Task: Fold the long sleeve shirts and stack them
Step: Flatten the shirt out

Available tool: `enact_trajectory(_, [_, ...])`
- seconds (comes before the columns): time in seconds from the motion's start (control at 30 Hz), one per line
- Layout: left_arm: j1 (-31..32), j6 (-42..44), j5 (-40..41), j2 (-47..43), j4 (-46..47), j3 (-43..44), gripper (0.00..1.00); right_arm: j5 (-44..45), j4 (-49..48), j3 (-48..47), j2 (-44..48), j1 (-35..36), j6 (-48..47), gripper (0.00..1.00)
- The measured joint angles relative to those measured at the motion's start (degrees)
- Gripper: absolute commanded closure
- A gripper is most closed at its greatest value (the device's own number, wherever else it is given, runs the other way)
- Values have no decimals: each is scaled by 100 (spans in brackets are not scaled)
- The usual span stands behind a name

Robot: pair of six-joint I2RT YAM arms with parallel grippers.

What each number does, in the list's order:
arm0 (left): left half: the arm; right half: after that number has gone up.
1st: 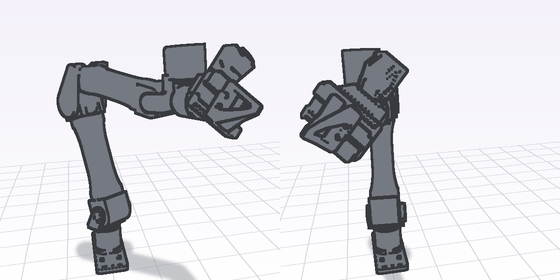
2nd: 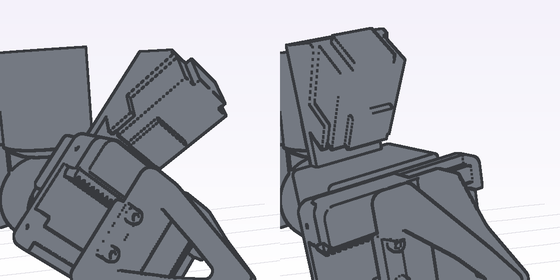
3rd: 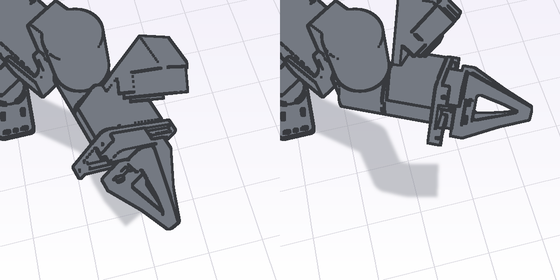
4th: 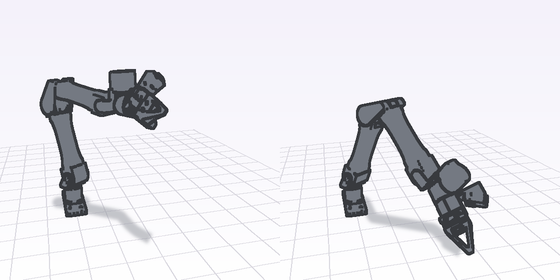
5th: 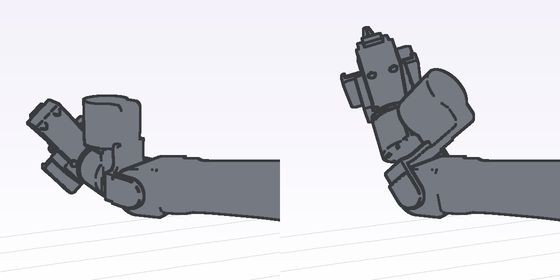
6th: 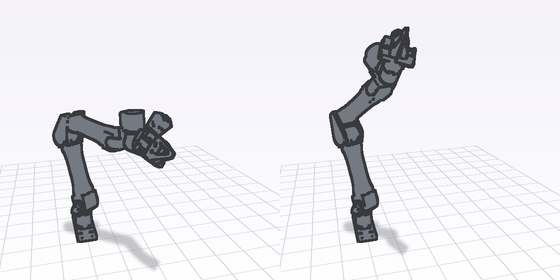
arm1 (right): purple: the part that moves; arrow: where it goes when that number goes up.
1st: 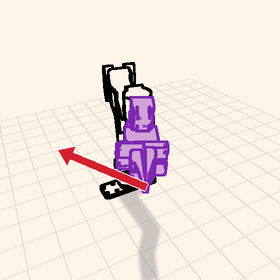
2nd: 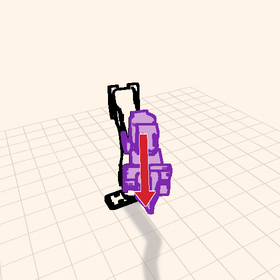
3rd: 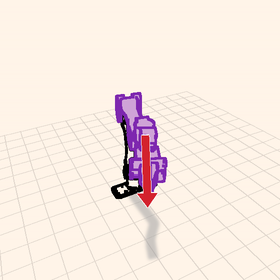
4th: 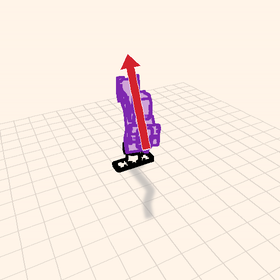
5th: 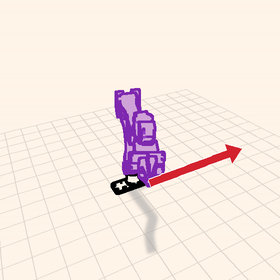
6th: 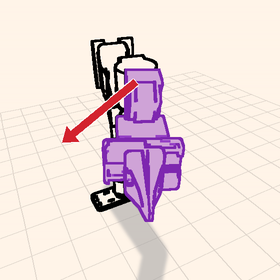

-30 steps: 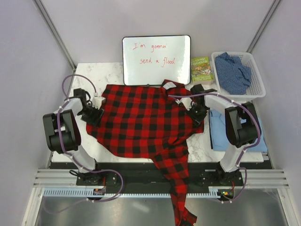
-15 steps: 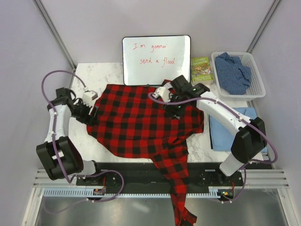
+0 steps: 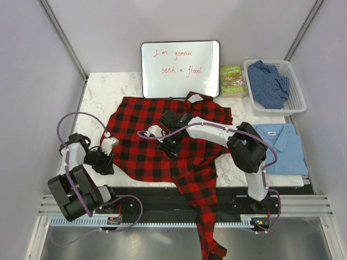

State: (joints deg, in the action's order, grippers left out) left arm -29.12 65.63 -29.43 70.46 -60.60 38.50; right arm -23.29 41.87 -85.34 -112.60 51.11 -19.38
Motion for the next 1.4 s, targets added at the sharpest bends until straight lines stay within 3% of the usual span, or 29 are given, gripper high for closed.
enact_trajectory(0.23, [90, 26, 72, 542, 551, -90, 53, -11, -173, -542, -699, -323, 247, 65])
enact_trajectory(0.93, [590, -868, -70, 920, 1622, 195, 49, -17, -225, -741, -920, -861, 372, 65])
enact_trajectory(1.4, [765, -916, 55, 922, 2074, 37, 51, 136, -229, -785, -1099, -1322, 358, 66])
